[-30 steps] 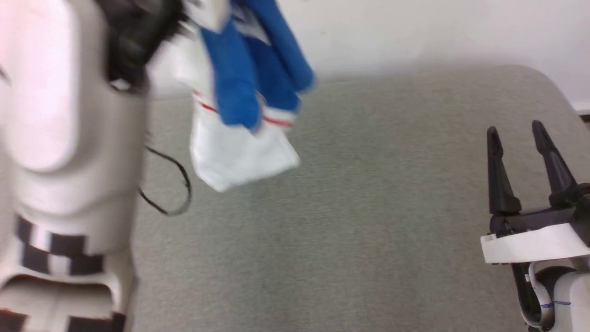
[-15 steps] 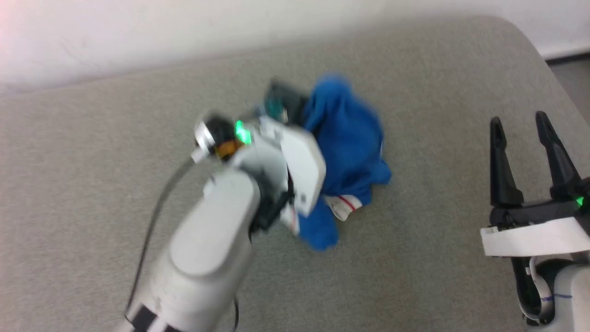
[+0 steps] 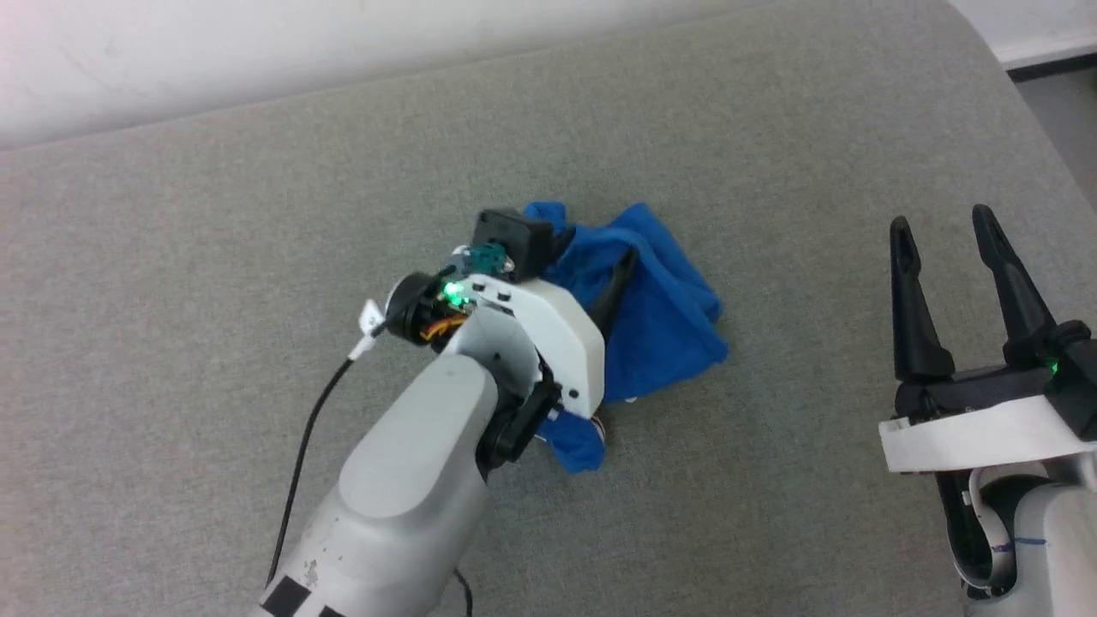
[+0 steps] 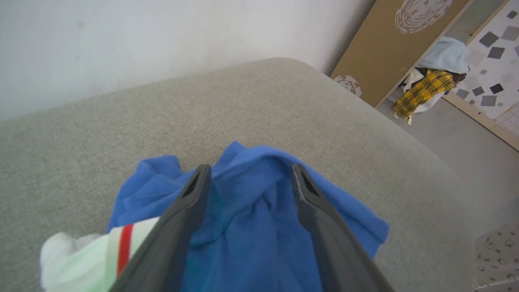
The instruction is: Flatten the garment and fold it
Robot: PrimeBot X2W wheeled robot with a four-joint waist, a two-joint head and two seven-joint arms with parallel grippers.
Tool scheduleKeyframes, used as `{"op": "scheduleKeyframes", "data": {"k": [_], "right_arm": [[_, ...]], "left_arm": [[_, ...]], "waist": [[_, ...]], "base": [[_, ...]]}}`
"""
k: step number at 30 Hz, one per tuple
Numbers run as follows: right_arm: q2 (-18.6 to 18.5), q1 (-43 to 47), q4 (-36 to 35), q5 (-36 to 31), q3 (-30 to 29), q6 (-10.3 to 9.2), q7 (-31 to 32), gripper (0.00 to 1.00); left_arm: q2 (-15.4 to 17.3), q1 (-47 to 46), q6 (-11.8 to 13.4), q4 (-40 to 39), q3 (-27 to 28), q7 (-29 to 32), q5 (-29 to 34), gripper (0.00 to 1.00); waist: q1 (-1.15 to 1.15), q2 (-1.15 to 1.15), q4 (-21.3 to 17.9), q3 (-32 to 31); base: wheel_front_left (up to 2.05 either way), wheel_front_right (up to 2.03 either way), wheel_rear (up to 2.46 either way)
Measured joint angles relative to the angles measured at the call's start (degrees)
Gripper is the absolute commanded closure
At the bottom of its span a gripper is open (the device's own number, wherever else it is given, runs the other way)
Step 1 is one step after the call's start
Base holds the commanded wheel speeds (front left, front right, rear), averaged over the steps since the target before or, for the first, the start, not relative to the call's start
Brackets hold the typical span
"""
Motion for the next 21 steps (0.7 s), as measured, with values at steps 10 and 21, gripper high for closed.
{"op": "scheduleKeyframes", "data": {"k": [10, 21], "right_arm": [[0.01, 5.6, -0.62, -0.14, -1.45, 0.0, 1.72, 0.0], [0.01, 10.42, -0.73, 0.48, -3.96, 0.0, 2.08, 0.0]], "left_arm": [[9.7, 13.46, 7.69, -21.01, 11.12, -13.85, -1.01, 0.0], [14.79, 40.31, 16.07, -39.79, 18.97, -21.54, 5.46, 0.0]], "waist": [[-0.02, 0.0, 2.57, -6.43], [-0.01, 0.0, 5.71, -7.45]], "base": [[0.0, 0.0, 0.0], [0.0, 0.0, 0.0]]}}
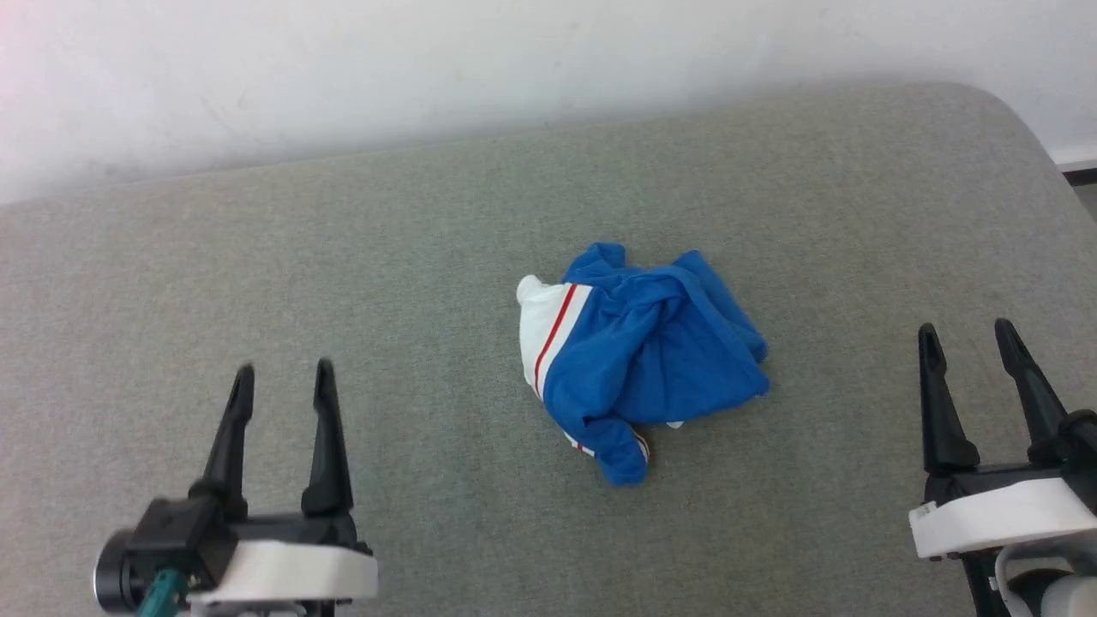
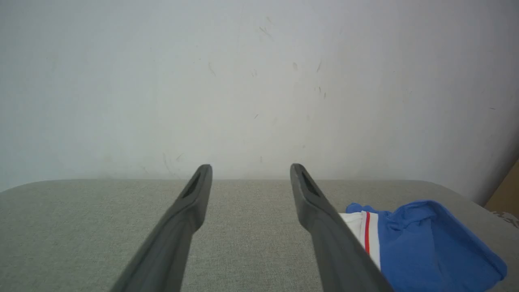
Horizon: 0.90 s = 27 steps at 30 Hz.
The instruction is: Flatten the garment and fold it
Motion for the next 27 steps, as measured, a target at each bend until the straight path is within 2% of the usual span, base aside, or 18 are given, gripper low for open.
{"op": "scheduleKeyframes", "data": {"k": [3, 6, 9, 17, 22, 27], "right_arm": [[0.0, 0.29, 0.33, 0.04, -0.56, 0.0, 0.27, 0.0], [-0.01, -0.02, 0.13, 0.42, -0.71, 0.0, 2.18, 0.0], [-0.94, -3.05, -0.53, 0.58, 0.66, 0.0, 6.61, 0.0], [-14.41, -21.65, 3.18, 9.18, 7.99, 0.01, 24.08, 0.0], [-18.95, -27.92, 10.23, 12.48, 11.77, -0.03, 32.5, 0.0], [-22.37, -29.6, 15.17, 15.05, 17.02, -0.03, 36.5, 0.0]], "left_arm": [[-2.42, 2.87, 0.11, -1.24, 0.97, -0.01, 1.05, 0.0], [-4.47, 3.06, -1.27, -1.86, 1.38, -0.04, 2.23, 0.0], [-6.0, 2.54, -2.72, -2.05, 2.1, -0.07, 3.58, 0.0], [-10.39, -1.49, -6.3, -1.8, 2.89, -0.07, 5.77, 0.0], [-12.63, -3.42, -8.34, -0.82, 2.79, -0.07, 6.99, 0.0], [-13.91, -5.27, -9.78, 0.2, 2.58, -0.07, 7.7, 0.0]], "waist": [[0.0, 0.0, 0.79, 0.06], [0.0, 0.0, 1.97, 0.29], [0.0, 0.0, 3.2, 0.99], [0.01, 0.0, 5.42, 5.95], [0.02, 0.0, 7.2, 9.63], [0.02, 0.0, 9.98, 12.42]], "base": [[0.0, 0.0, 0.0], [0.0, 0.0, 0.0], [0.0, 0.0, 0.0], [0.0, 0.0, 0.0], [0.0, 0.0, 0.0], [0.0, 0.0, 0.0]]}}
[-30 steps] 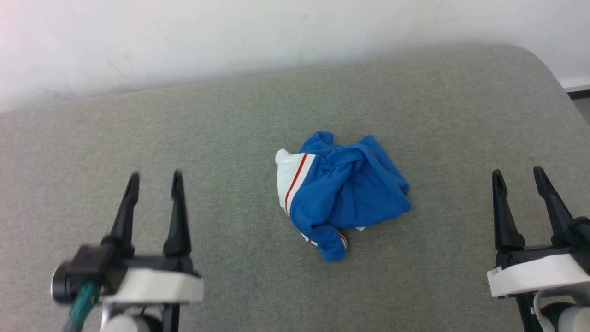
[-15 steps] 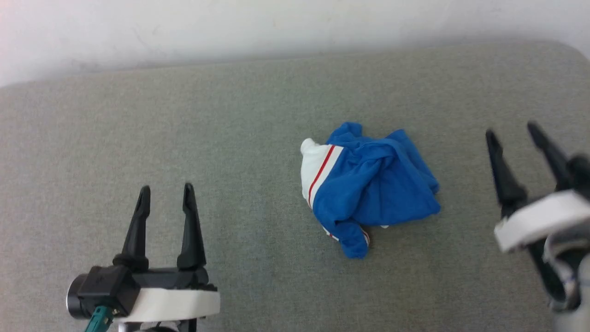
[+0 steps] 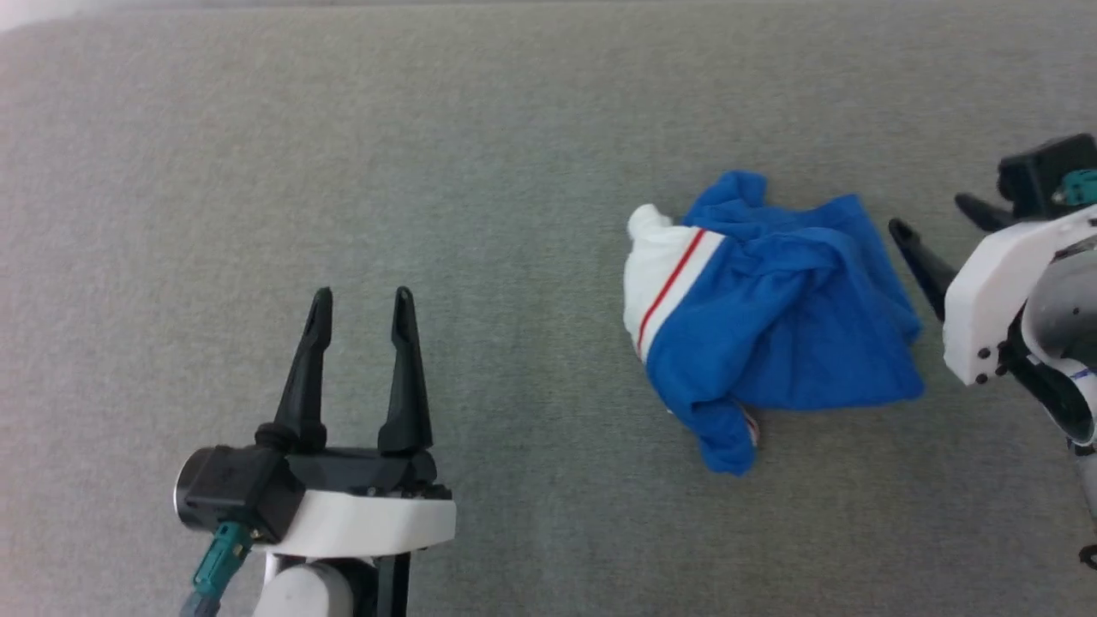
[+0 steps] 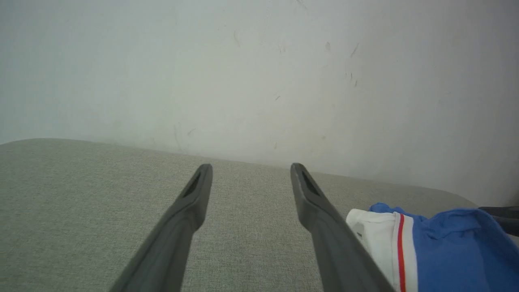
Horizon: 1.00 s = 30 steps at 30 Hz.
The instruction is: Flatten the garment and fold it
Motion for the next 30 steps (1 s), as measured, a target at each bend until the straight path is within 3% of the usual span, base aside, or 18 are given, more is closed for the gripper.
{"op": "scheduleKeyframes", "data": {"k": [7, 8, 9, 10, 20, 25, 30], "right_arm": [[-0.97, 0.19, 7.27, 1.76, 3.15, -0.02, 1.93, 0.0], [-1.1, 0.1, 7.86, 1.99, 2.94, -0.03, 1.94, 0.07], [-1.23, -0.08, 8.28, 1.98, 2.83, -0.04, 1.89, 0.56], [-1.38, -0.3, 8.54, 1.97, 2.89, -0.04, 1.64, 1.0], [-1.19, -5.65, 10.95, 0.04, 4.83, -0.02, -4.41, 1.0], [-1.53, -13.51, 9.94, -1.15, 3.41, -0.01, -8.2, 1.0], [-2.55, -14.61, 7.53, -1.54, -0.56, -0.02, -9.94, 1.0]], "left_arm": [[-0.46, -1.33, -1.26, 1.12, -0.84, 0.0, 0.34, 0.0], [-0.51, -1.36, -1.46, 1.33, -1.08, 0.0, 0.34, 0.0], [-0.55, -1.36, -1.46, 1.55, -1.27, 0.0, 0.34, 0.0], [-0.58, -1.38, -1.46, 1.74, -1.44, 0.0, 0.34, 0.0], [-0.67, -1.21, -1.33, 3.13, -0.65, 0.0, -0.37, 0.0], [-0.69, 0.44, -1.33, 3.55, 0.67, 0.0, -0.78, 0.0], [-0.69, 3.72, -1.33, 3.48, 2.22, 0.0, -0.78, 0.0]], "waist": [[-0.01, 0.0, 4.27, 2.84], [-0.03, 0.0, 4.87, 3.12], [-0.03, 0.0, 5.43, 3.37], [-0.03, 0.0, 5.94, 3.58], [0.0, 0.0, 7.67, 1.45], [-0.01, 0.0, 6.9, -2.32], [-0.03, 0.0, 5.02, -6.77]], "base": [[0.0, 0.0, 0.0], [0.0, 0.0, 0.0], [0.0, 0.0, 0.0], [0.0, 0.0, 0.0], [0.0, 0.0, 0.0], [0.0, 0.0, 0.0], [0.0, 0.0, 0.0]]}}
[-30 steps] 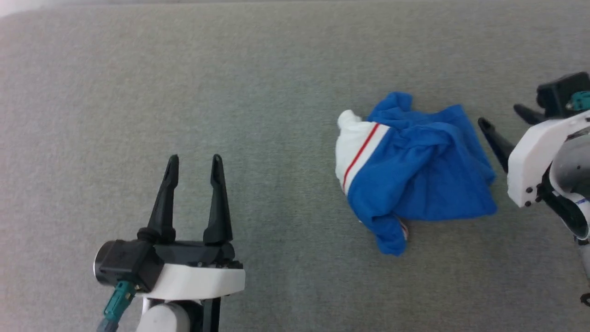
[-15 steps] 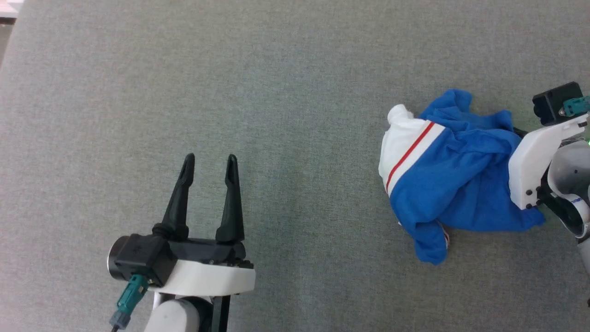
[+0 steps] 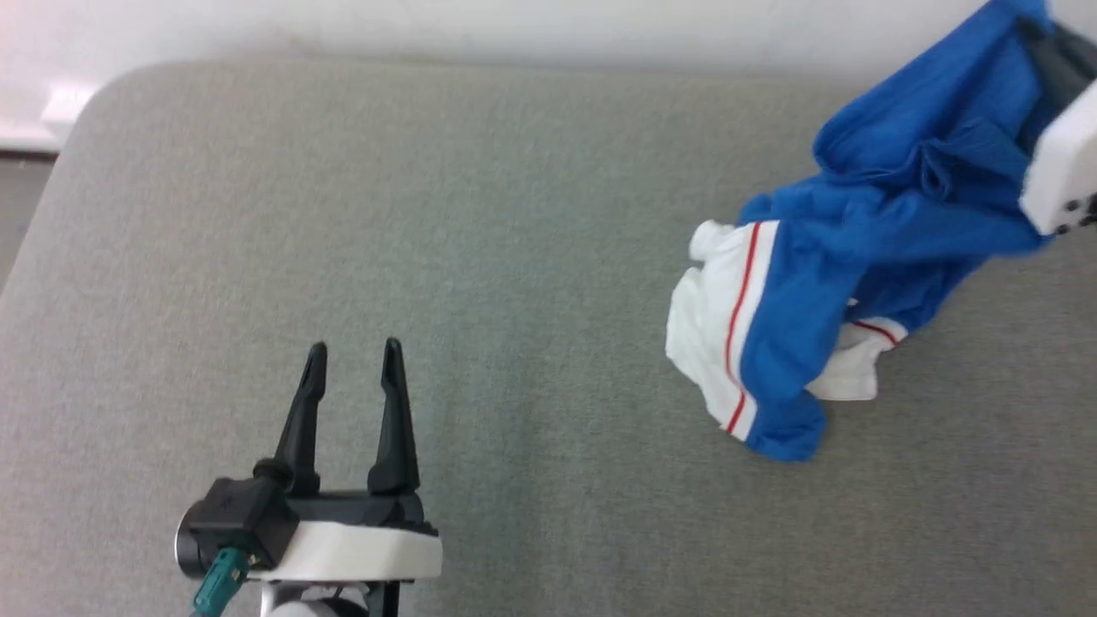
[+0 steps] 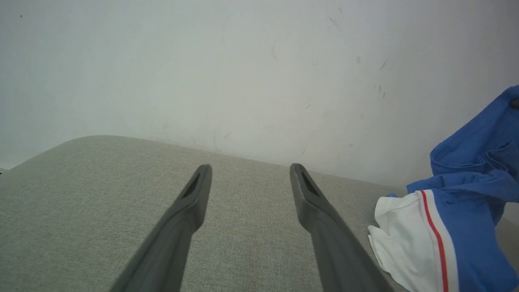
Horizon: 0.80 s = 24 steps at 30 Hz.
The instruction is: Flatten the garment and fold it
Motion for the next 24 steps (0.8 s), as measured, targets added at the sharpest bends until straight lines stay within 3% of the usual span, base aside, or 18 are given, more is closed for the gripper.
{"op": "scheduleKeyframes", "data": {"k": [3, 8, 13, 19, 20, 21, 24], "right_arm": [[-1.34, 4.64, -3.11, -0.47, -3.26, 0.01, -0.44, 1.0], [-0.46, 21.6, -7.69, -0.64, -13.33, 0.0, -0.18, 1.0], [5.53, 41.1, -11.81, -3.19, -24.17, 0.0, 0.68, 1.0], [11.94, 53.38, -10.47, -6.87, -26.75, 0.0, 1.15, 1.0], [12.17, 53.52, -9.93, -7.7, -26.55, 0.01, 0.79, 0.69], [12.24, 53.39, -9.72, -8.5, -26.46, 0.01, 0.14, 0.0], [12.28, 51.18, -10.02, -9.29, -25.93, 0.0, -1.71, 0.0]], "left_arm": [[-0.01, 1.35, -0.03, -0.19, 0.52, 0.0, 0.01, 0.0], [-0.05, 2.32, -0.31, -0.47, 1.3, 0.0, 0.35, 0.0], [-0.13, 2.26, -0.82, -0.19, 1.09, 0.0, 0.57, 0.0], [-0.14, 2.26, -1.29, 1.09, 1.05, 0.0, 0.56, 0.0], [-0.14, 2.26, -1.41, 1.37, 1.04, 0.0, 0.56, 0.0], [-0.14, 2.26, -1.75, 1.64, 1.07, 0.0, 0.57, 0.0], [-0.15, 2.27, -2.15, 2.36, 1.07, 0.0, 0.64, 0.0]], "waist": [[0.0, 0.0, -1.64, -1.7], [0.0, 0.0, -4.61, -2.82], [0.0, 0.0, -6.42, -2.64], [0.01, 0.0, -7.4, -2.91], [0.01, 0.0, -7.53, -3.17], [0.01, 0.0, -7.65, -3.44], [0.01, 0.0, -7.91, -4.35]], "base": [[0.0, 0.0, 0.0], [0.0, 0.0, 0.0], [0.0, 0.0, 0.0], [0.0, 0.0, 0.0], [0.0, 0.0, 0.0], [0.0, 0.0, 0.0], [0.0, 0.0, 0.0]]}}
